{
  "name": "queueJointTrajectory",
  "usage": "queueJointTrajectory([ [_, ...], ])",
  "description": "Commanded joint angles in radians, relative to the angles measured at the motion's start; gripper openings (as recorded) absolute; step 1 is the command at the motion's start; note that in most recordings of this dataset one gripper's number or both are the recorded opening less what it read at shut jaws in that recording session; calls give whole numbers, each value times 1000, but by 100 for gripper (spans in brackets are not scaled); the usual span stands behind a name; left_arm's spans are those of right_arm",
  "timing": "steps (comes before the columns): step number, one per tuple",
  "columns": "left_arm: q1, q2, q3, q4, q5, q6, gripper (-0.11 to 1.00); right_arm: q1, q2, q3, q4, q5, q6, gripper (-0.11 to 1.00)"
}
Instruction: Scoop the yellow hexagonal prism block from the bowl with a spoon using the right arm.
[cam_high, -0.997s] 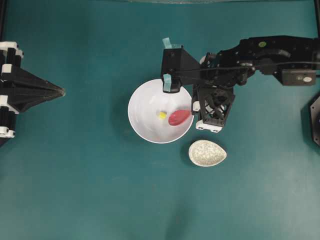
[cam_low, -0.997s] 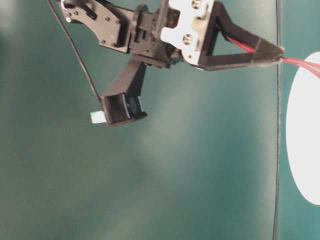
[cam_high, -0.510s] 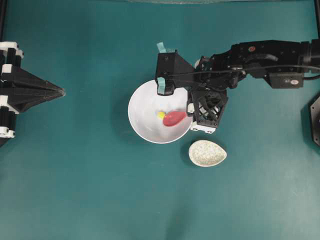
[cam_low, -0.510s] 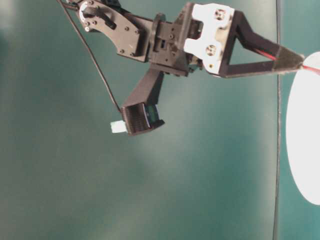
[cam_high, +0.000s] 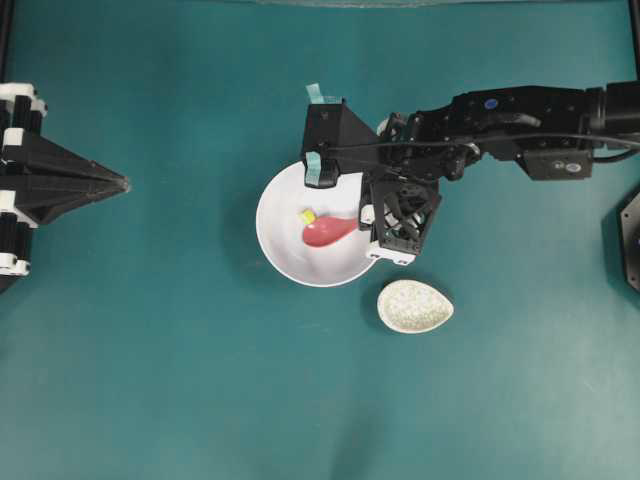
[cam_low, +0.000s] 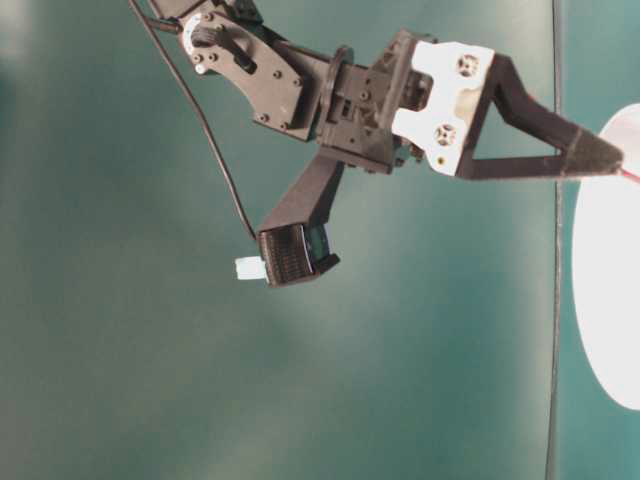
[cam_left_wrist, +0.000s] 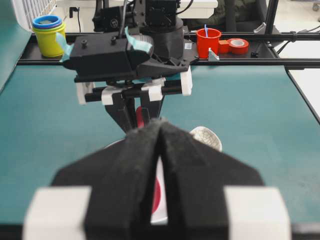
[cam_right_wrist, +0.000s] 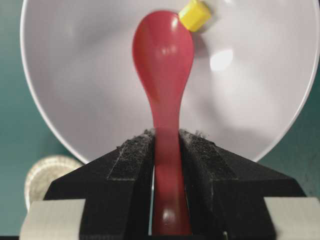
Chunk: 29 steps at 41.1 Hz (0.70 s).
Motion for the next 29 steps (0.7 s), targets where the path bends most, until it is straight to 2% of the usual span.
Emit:
queueJointTrajectory([
  [1,2,5,-25,2,-8,-2,2,0,-8,-5,-2,-23,-2,24],
  [29,0,3,-25,2,-5,-11,2,18,-11,52,2,-244,0,24],
])
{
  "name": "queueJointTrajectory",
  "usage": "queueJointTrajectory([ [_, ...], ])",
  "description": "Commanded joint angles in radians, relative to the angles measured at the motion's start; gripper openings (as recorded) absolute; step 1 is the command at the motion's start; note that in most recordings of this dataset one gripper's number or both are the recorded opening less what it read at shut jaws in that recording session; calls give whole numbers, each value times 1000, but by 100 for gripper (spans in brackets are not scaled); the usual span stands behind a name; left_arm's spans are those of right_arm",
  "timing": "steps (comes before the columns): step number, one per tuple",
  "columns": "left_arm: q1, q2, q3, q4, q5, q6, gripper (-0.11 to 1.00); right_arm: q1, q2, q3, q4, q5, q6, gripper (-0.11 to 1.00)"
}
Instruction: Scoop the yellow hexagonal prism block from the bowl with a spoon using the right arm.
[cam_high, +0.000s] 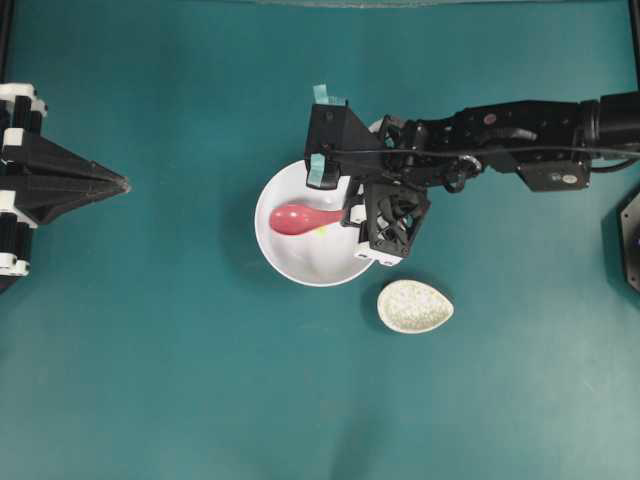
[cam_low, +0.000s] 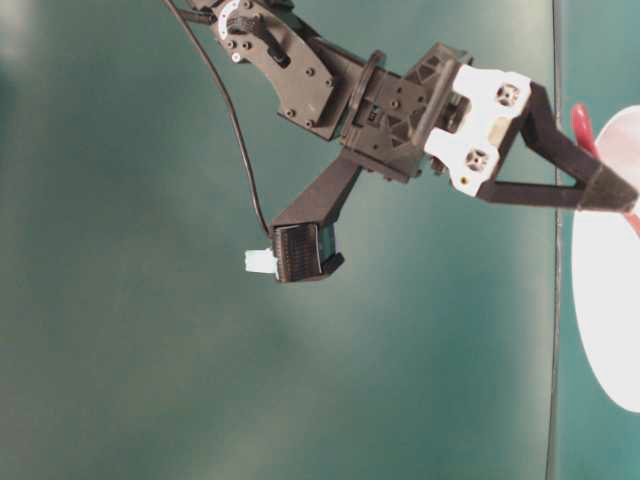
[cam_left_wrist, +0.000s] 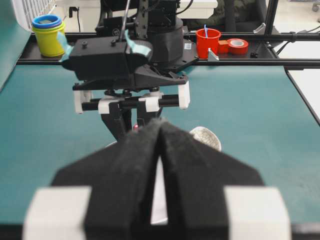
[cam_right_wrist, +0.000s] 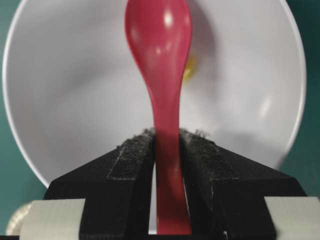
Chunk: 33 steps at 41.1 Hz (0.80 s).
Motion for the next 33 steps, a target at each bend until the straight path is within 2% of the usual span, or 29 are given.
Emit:
queueJointTrajectory([
  [1,2,3,-25,2,-5,-2,2,6,-23,-2,3,-37,-2,24],
  [9,2,3,-25,2,-5,-3,2,6,-54,5,3,-51,6,22],
  [24,2,9,-25,2,-5,-5,2,6,-190,11,5,-49,11,22],
  [33,2,9,-25,2,-6,-5,2,5,-265,14,5,25,12,22],
])
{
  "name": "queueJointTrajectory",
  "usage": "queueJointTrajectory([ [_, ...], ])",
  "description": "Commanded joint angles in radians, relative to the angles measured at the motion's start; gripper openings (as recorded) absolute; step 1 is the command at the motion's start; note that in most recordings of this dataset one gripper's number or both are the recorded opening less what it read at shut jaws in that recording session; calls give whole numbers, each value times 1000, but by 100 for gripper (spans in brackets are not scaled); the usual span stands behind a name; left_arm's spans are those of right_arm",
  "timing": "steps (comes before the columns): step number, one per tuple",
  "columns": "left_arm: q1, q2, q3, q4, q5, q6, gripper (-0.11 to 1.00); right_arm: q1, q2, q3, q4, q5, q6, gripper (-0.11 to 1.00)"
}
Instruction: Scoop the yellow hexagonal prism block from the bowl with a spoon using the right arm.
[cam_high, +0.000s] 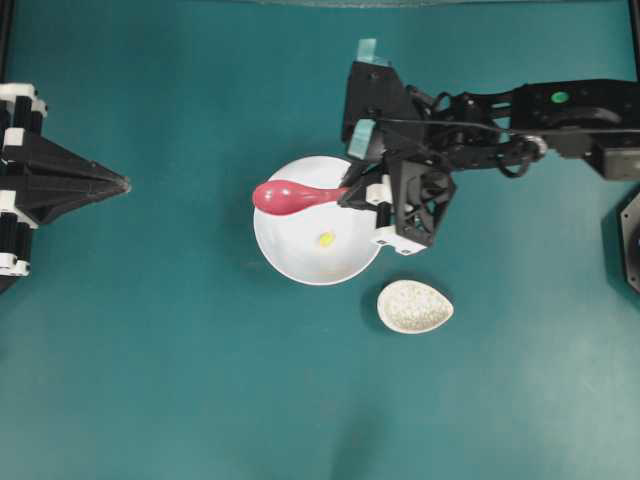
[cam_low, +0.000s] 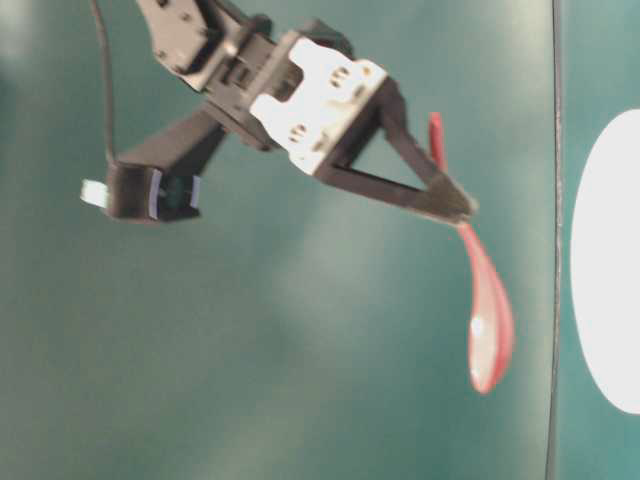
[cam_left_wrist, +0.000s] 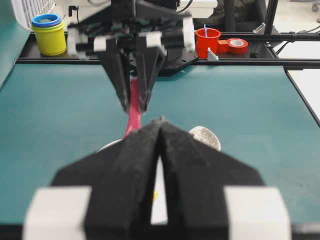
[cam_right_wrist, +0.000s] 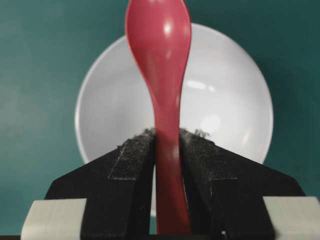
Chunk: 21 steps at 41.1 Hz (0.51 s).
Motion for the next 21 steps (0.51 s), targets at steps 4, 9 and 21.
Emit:
queueJointTrajectory([
  [4,0,8,-25,3,-9,-2,2,-5,-66,-9,3,78,17,22],
  [9,2,6,-25,2,-11,-2,2,-12,-74,-9,0,140,57,22],
  [21,0,5,-26,2,-11,-2,2,-26,-58,-46,-2,345,164,22],
])
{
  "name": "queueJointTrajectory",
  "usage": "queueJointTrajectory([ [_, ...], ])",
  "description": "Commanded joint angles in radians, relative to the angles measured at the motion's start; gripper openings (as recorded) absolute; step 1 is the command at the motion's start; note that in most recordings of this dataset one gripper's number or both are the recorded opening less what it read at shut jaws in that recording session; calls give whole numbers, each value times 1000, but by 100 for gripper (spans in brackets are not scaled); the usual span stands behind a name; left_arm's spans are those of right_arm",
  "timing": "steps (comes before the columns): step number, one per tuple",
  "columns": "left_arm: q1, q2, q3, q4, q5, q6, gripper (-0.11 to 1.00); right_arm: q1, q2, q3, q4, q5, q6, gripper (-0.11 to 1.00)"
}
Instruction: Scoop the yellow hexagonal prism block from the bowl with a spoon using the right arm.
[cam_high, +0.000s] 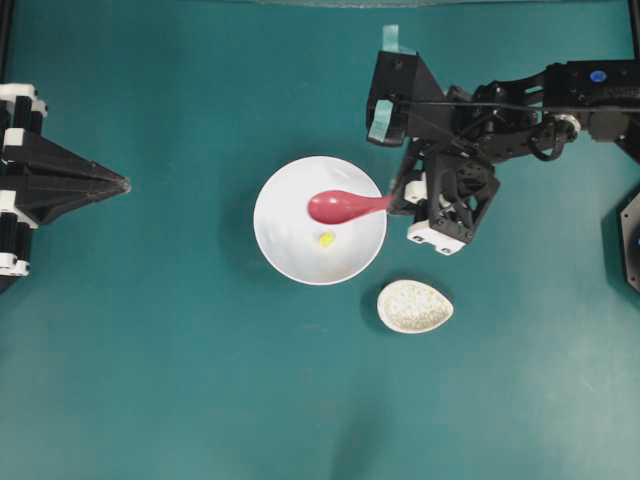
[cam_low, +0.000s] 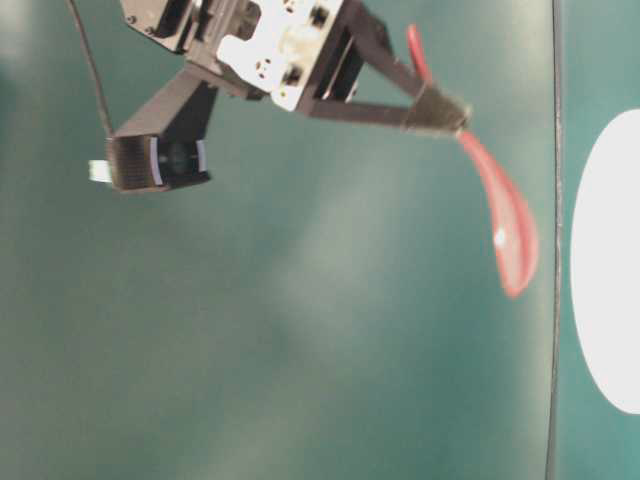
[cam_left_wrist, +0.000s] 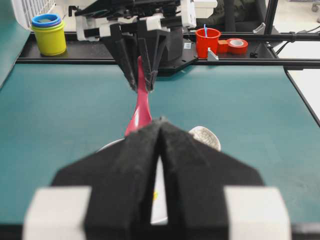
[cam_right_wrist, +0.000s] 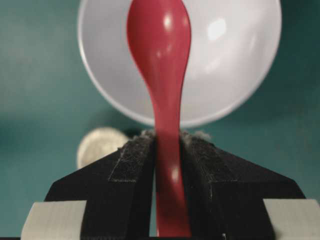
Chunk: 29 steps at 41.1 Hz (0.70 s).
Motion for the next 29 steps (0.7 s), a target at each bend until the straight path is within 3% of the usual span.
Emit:
queueJointTrajectory([
  [1,2,5,-26,3,-9,-2,2,0,-3,-44,-2,63,31,22],
  [15,0,6,-26,3,-12,-2,2,0,86,-164,-29,298,143,22],
  [29,0,8,-25,3,-15,0,2,2,190,-319,-103,540,242,22],
])
